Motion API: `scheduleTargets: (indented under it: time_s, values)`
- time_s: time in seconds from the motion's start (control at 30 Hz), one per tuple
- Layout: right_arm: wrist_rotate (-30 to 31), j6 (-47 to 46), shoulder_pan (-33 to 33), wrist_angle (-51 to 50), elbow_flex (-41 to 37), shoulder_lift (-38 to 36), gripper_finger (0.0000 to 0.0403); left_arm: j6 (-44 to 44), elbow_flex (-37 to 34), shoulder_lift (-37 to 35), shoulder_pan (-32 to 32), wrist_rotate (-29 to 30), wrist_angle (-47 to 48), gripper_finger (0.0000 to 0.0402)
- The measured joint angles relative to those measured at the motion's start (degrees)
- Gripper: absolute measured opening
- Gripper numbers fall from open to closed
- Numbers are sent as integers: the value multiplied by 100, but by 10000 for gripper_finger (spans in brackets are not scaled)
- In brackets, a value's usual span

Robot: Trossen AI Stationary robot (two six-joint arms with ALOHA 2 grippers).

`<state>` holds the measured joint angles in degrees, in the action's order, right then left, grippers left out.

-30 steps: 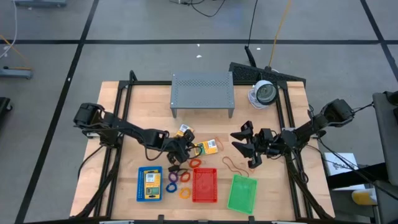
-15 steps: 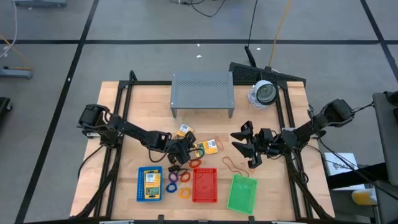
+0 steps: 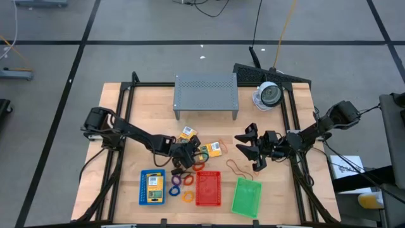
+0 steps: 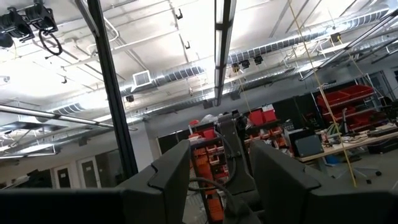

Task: Pick & Place Office Desk Supplies
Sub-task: Put the crayon box into the blue bin

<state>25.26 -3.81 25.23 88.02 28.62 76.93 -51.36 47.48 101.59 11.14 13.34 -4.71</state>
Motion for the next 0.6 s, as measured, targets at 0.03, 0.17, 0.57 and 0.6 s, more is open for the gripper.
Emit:
scheduleTargets:
  time_s: [0.03, 0.17, 0.57, 0.6]
  values:
    - [-2, 0, 0, -2, 0, 0, 155, -5, 3, 67, 2, 4, -123, 168]
    - [-2, 0, 0, 0, 0, 0, 155, -13, 11, 280, 55, 88, -454, 168]
    - [-3, -39, 1, 1, 2, 0, 155, 87, 408, 707, 122, 445, -697, 151]
    - [-2, -39, 2, -6, 2, 0, 155, 99, 426, 712, 123, 499, -687, 140]
